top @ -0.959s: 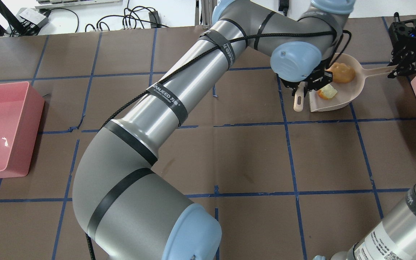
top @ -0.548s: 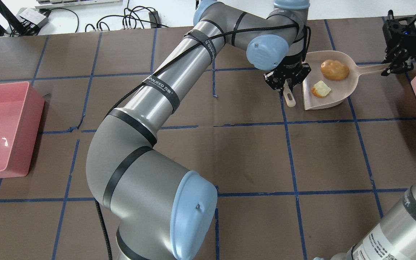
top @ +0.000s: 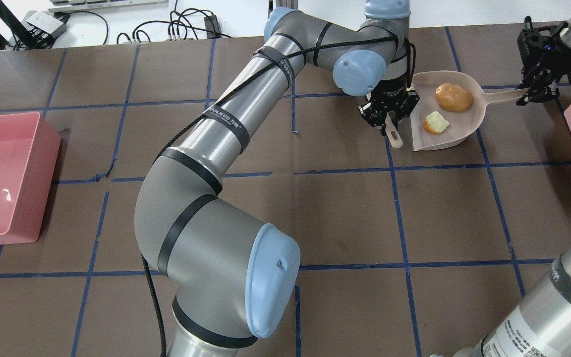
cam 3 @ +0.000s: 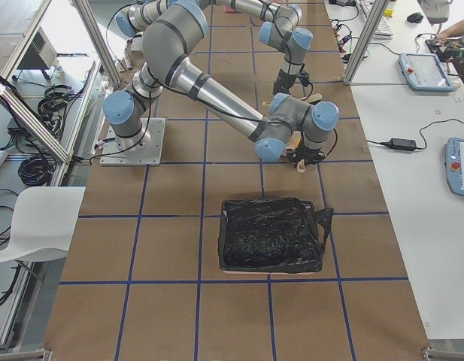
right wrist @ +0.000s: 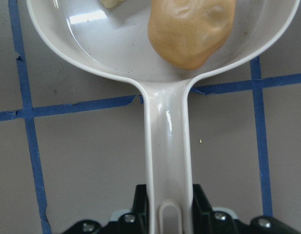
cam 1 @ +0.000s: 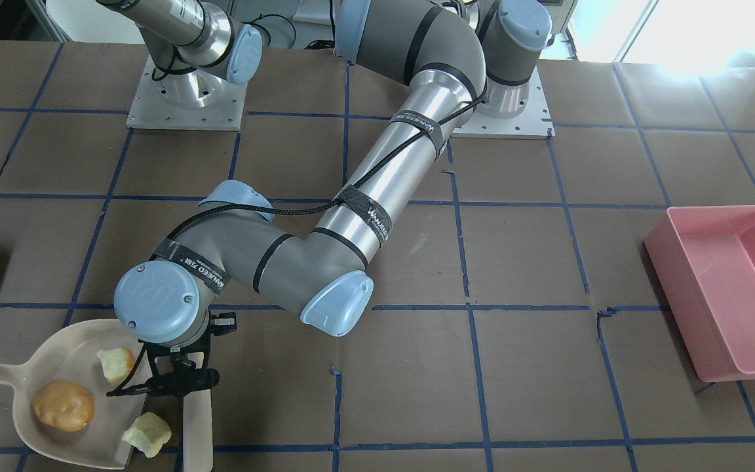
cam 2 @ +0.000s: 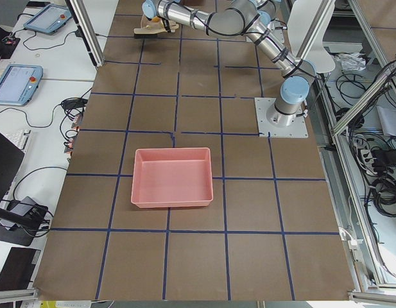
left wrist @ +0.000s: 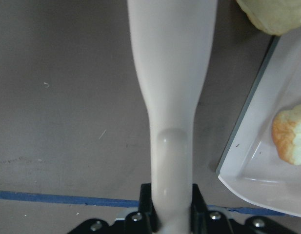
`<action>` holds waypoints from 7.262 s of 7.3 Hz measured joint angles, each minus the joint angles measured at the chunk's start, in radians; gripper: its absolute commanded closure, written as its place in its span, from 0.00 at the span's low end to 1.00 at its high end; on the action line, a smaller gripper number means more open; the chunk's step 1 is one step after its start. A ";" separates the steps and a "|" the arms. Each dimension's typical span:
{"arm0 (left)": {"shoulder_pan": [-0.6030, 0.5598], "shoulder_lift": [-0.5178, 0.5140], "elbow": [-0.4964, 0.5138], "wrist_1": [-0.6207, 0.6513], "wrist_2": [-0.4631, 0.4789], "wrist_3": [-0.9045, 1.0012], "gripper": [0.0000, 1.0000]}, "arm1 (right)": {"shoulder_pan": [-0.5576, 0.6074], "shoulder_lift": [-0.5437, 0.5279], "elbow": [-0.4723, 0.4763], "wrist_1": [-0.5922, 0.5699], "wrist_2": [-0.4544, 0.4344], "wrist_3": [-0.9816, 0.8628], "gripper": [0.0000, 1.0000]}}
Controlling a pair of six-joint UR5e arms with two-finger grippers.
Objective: Sweep and dump trash in nearest bin
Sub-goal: 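Sweep the brush again toward the dustpan with the left gripper, then pull the brush back with the left gripper while the right lifts the dustpan, then carry the dustpan with the right gripper over the black-bagged bin, then set the brush down with the left gripper while the right tilts the dustpan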
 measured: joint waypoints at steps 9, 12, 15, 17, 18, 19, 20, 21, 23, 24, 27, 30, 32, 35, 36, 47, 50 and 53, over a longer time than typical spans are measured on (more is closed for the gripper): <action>-0.184 -0.006 -0.003 0.019 0.133 0.245 1.00 | -0.001 0.001 0.003 -0.002 -0.005 0.002 1.00; -0.226 0.035 -0.006 0.023 0.182 0.273 0.99 | -0.001 0.000 0.003 -0.001 -0.005 0.002 1.00; -0.226 0.138 -0.039 -0.061 0.197 0.272 0.99 | -0.001 -0.001 0.003 0.000 -0.005 0.002 1.00; -0.180 0.250 -0.181 -0.101 0.250 0.277 0.99 | -0.001 -0.001 0.002 0.000 -0.004 0.002 1.00; -0.148 0.327 -0.298 -0.107 0.261 0.279 0.99 | -0.003 -0.001 0.001 0.001 0.001 0.008 1.00; -0.124 0.424 -0.441 -0.109 0.261 0.279 0.99 | -0.005 -0.003 0.001 0.003 0.009 0.022 1.00; -0.111 0.525 -0.590 -0.110 0.260 0.277 0.99 | -0.007 -0.004 0.002 0.006 0.020 0.032 1.00; -0.099 0.630 -0.751 -0.099 0.258 0.272 0.99 | -0.010 -0.005 0.003 0.008 0.038 0.037 1.00; -0.048 0.796 -1.048 -0.025 0.215 0.267 0.99 | -0.014 -0.007 0.004 0.010 0.071 0.039 1.00; -0.035 0.830 -1.151 0.038 0.185 0.264 0.99 | -0.016 -0.008 0.004 0.011 0.090 0.040 1.00; -0.022 0.829 -1.271 0.136 0.105 0.226 0.97 | -0.052 -0.030 0.004 0.014 0.148 0.060 1.00; -0.003 0.797 -1.281 0.152 0.097 0.199 0.97 | -0.111 -0.110 0.003 0.047 0.200 0.116 1.00; 0.018 0.785 -1.285 0.156 0.097 0.202 0.94 | -0.186 -0.166 0.000 0.104 0.272 0.128 1.00; 0.022 0.776 -1.294 0.161 0.097 0.199 0.83 | -0.292 -0.241 -0.003 0.151 0.333 0.120 1.00; 0.022 0.776 -1.303 0.165 0.097 0.199 0.80 | -0.339 -0.258 -0.004 0.156 0.355 0.118 1.00; 0.022 0.776 -1.316 0.186 0.098 0.196 0.00 | -0.777 -0.263 -0.060 0.114 0.239 -0.201 1.00; 0.038 0.803 -1.287 0.236 0.094 0.207 0.00 | -0.783 -0.226 -0.074 -0.008 0.114 -0.301 1.00; 0.111 0.832 -1.150 0.165 0.094 0.216 0.02 | -0.755 -0.216 -0.069 -0.096 -0.005 -0.349 1.00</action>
